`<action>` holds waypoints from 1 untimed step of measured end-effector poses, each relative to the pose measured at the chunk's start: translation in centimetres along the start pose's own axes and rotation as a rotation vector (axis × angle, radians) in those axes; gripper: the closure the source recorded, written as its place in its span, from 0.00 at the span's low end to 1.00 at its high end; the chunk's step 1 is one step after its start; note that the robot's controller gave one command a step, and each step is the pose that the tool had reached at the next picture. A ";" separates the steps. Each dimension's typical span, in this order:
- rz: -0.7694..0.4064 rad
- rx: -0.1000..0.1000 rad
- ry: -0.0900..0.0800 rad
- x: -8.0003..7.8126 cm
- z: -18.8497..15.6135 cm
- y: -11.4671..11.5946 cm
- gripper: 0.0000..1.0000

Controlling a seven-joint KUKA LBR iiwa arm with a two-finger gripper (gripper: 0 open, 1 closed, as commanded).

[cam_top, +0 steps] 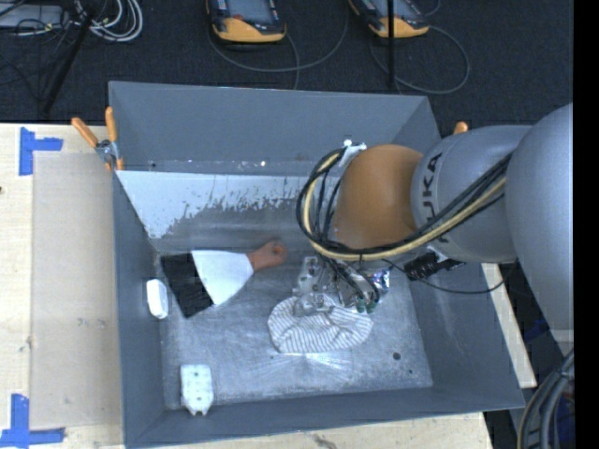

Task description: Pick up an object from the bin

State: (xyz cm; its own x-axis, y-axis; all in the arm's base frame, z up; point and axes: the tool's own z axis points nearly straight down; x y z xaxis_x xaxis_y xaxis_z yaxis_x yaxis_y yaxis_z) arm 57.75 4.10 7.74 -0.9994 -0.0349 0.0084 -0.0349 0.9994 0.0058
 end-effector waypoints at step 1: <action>0.001 0.000 -0.001 0.0 0.0 0.0 1.00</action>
Offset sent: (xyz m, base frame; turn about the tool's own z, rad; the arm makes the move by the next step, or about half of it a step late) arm -0.0002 -0.0051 0.0820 -0.0464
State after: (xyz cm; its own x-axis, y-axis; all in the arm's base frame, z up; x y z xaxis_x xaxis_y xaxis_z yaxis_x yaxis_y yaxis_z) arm 57.78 4.09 7.75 -0.9994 -0.0343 0.0070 -0.0343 0.9994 0.0058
